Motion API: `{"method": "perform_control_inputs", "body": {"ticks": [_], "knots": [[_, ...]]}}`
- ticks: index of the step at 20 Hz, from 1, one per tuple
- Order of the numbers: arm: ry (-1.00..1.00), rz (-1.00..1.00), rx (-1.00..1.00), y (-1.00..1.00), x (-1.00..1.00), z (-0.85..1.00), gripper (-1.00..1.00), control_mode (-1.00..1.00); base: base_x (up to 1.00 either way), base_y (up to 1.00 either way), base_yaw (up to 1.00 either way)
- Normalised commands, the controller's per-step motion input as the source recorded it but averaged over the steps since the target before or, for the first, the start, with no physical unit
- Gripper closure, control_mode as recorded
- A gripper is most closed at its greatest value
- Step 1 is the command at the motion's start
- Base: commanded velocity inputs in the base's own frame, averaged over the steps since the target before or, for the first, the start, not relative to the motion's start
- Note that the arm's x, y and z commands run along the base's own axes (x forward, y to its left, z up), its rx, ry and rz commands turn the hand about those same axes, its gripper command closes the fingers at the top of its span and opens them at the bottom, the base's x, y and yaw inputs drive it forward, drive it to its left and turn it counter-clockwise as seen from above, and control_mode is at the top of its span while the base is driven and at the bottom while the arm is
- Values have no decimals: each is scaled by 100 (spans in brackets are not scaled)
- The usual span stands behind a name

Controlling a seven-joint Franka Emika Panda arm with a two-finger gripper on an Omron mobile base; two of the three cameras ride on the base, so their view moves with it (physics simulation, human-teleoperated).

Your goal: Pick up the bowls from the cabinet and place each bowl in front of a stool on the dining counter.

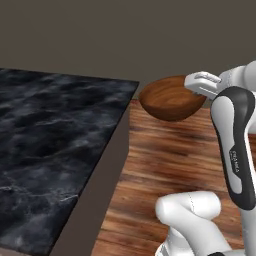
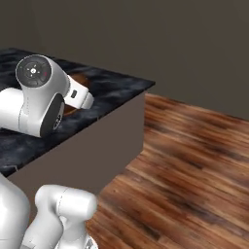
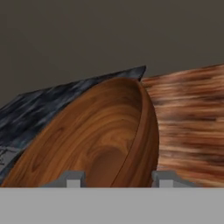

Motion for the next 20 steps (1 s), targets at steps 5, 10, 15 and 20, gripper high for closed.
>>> {"method": "perform_control_inputs", "body": {"ticks": [5, 10, 15, 20], "knots": [[0, 0, 0, 0, 0, 0, 100, 100, 100, -89, 9], [0, 0, 0, 0, 0, 0, 100, 100, 100, -100, 12], [0, 0, 0, 0, 0, 0, 100, 100, 100, -100, 12], [0, 0, 0, 0, 0, 0, 100, 100, 100, -100, 9]]}}
